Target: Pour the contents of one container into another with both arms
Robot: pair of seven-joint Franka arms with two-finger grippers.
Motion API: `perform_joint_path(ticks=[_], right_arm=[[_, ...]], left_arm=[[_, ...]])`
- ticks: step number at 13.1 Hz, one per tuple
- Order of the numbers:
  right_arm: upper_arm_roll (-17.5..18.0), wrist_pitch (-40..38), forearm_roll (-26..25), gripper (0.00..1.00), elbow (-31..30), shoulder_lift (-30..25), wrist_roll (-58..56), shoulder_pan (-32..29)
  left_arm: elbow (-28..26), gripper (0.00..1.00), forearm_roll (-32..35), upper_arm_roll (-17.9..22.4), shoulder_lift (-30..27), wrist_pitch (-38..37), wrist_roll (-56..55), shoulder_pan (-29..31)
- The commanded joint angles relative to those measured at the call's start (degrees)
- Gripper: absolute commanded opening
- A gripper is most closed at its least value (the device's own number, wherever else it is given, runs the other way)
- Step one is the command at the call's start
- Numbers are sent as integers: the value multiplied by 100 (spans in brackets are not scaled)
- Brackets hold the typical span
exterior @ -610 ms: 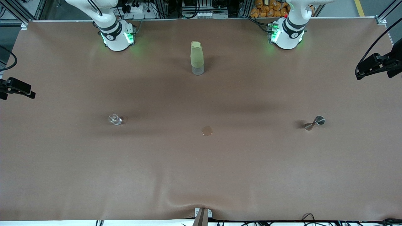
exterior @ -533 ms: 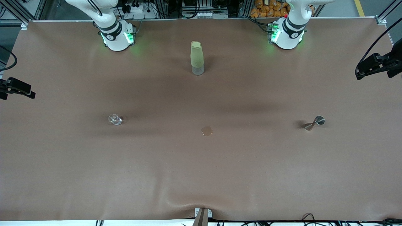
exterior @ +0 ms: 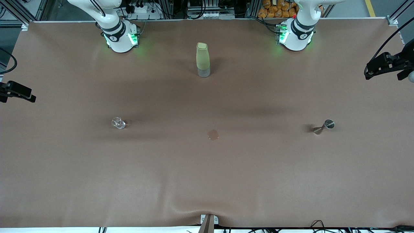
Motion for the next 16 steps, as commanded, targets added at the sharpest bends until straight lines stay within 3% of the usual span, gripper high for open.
perform_joint_path(ticks=[1,4,11,16], right_arm=[[27,-8,-101,100,105,49,126,-26],[27,19,-110,100,105,49,38,-17],[36,-261,-66,100,87,-47,12,10],[27,-1097,-75,100,-18,-380,-1909,-25]], left_arm=[[-28,100,-926,59,205,52,1621,881],[-107,100,-1334,59,706,182,3501,1446],[-1521,100,-2027,68,1067,1236,6492,2544],[-1531,100,-2712,59,2244,1458,9102,3441]])
